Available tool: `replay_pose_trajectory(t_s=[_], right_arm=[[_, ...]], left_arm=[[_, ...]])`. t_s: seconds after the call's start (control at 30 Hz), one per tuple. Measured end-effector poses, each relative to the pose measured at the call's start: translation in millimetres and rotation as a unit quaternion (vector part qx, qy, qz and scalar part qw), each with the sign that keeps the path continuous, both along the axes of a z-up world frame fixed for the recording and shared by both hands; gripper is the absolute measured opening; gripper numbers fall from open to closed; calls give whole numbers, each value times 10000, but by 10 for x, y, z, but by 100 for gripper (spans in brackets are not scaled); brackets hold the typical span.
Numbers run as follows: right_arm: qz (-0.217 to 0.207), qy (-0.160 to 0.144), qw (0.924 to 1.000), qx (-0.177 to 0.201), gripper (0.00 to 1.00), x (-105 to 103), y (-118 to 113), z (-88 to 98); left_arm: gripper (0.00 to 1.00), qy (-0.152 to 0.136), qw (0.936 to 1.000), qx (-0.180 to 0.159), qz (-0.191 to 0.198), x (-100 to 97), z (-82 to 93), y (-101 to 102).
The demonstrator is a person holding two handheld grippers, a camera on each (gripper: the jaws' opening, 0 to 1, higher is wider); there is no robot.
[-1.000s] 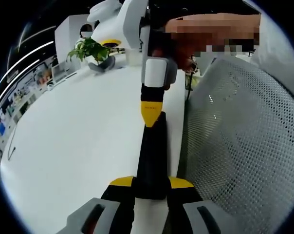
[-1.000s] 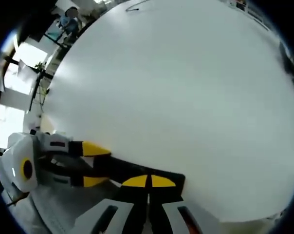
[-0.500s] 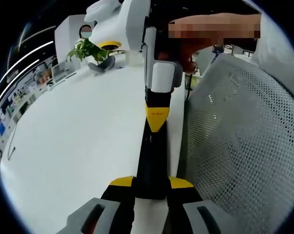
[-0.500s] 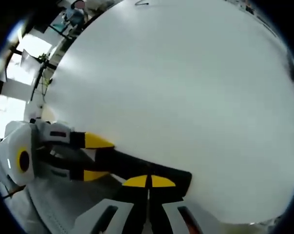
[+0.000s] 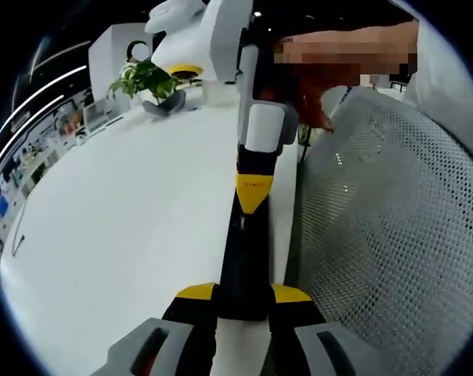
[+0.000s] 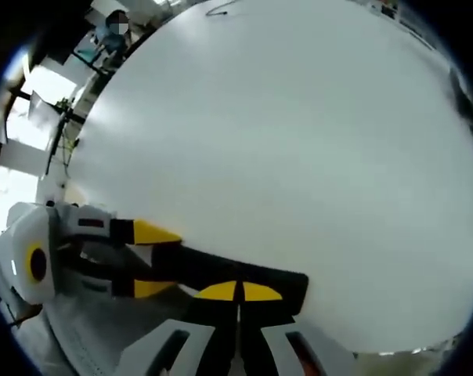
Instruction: Press the specified remote control buttons in sequence, fully releasing each button before pressing the next.
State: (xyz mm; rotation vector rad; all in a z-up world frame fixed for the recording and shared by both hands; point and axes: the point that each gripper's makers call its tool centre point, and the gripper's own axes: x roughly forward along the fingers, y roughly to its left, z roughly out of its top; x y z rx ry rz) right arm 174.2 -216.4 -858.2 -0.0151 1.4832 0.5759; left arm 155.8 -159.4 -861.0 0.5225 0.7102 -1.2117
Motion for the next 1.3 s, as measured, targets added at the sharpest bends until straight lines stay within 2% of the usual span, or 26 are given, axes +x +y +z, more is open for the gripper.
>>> replay_pose_trajectory(t_s=[0.2, 0.3, 0.47, 0.77, 1.0, 1.3], right_arm=[[125, 30, 9999, 102, 0, -14, 5, 12], [-31, 98, 9996, 268, 0, -10, -9, 16], [-8, 33, 9991, 418, 0, -35, -9, 31], [258, 2, 9996, 120, 0, -61, -128, 36], [199, 82, 9995, 232, 0, -77, -119, 68], [238, 93, 9995, 161, 0, -96, -98, 29]], left_arm=[[24, -4, 10000, 13, 1, -2, 1, 1], [24, -5, 10000, 62, 8, -3, 0, -1], [24, -12, 10000, 61, -3, -1, -2, -1], [24, -37, 10000, 66, -14, 0, -4, 0], [24, -42, 10000, 68, -21, -3, -1, 1], [24, -42, 10000, 62, -23, -2, -1, 3]])
